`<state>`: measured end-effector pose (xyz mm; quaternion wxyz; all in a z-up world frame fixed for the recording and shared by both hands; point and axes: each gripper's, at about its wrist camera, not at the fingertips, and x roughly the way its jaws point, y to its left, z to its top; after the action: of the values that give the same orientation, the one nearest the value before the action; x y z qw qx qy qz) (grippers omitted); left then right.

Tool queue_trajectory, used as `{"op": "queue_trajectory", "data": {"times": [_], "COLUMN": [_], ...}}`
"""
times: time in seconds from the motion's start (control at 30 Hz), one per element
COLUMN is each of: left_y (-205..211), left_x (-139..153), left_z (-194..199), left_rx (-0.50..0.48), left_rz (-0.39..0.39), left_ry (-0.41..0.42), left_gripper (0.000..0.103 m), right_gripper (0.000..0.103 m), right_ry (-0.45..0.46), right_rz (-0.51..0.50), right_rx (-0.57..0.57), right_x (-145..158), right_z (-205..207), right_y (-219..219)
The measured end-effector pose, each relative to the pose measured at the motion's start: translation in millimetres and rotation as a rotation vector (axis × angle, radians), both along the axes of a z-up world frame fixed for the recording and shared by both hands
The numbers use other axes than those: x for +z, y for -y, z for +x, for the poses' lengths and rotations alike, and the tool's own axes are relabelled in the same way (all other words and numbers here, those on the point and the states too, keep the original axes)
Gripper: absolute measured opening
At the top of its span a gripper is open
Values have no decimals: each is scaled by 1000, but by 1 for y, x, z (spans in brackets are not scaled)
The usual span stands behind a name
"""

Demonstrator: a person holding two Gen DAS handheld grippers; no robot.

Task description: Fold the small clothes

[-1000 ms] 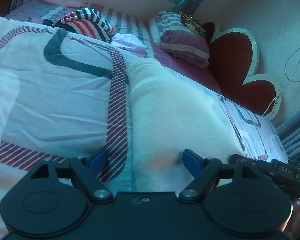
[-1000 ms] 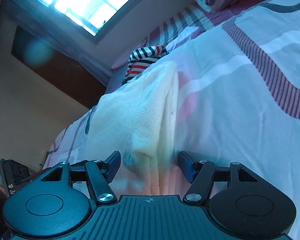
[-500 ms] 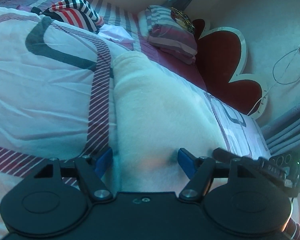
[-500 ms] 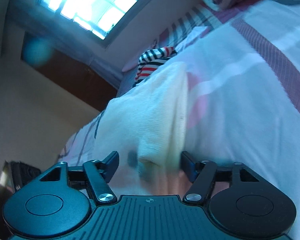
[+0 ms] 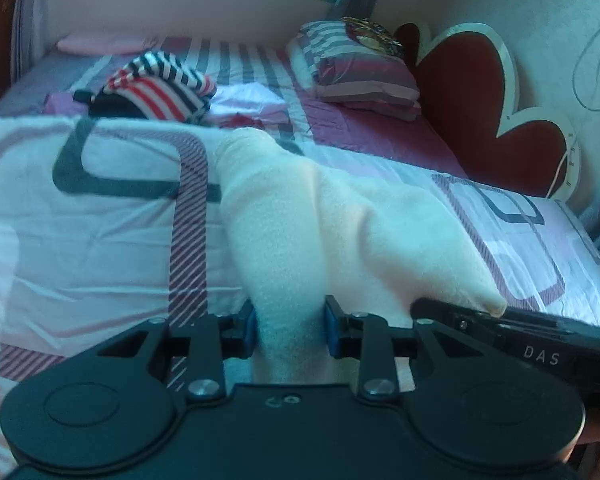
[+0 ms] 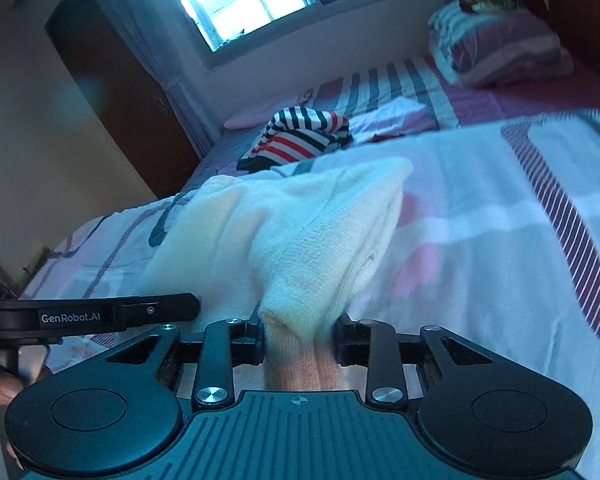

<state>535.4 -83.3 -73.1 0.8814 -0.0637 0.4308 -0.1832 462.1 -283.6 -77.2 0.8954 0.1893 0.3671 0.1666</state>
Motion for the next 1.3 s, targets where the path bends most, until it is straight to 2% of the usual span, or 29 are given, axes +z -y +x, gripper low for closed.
{"op": "queue_trajectory", "data": {"times": [0.23, 0.67, 0.87, 1.07, 1.17, 1.2, 1.23, 1.3], "left_y": [-28, -163, -226, -265, -274, -280, -285, -294], "left_x": [28, 53, 49, 30, 8, 2, -4, -12], "left_z": [-26, -75, -87, -92, -90, -91, -91, -90], "left_rx": [-13, 11, 35, 33, 30, 40, 52, 76], "left_rz": [38, 55, 59, 44, 52, 37, 14, -58], "left_ry": [51, 49, 20, -30, -68, -65, -63, -77], "left_gripper": [30, 30, 30, 31, 44, 55, 60, 61], "right_gripper": [30, 30, 30, 30, 30, 30, 30, 37], "right_ry": [60, 78, 69, 27, -21, -46, -67, -105], "right_rz": [-23, -31, -30, -16, -19, -14, 7, 91], "right_rx": [29, 75, 123, 159, 152, 143, 128, 100], "right_x": [25, 52, 46, 25, 6, -3, -12, -26], "right_z": [-4, -45, -51, -51, -51, -51, -51, -50], "right_y": [-37, -186, -257, -300, -304, -299, -296, -285]}}
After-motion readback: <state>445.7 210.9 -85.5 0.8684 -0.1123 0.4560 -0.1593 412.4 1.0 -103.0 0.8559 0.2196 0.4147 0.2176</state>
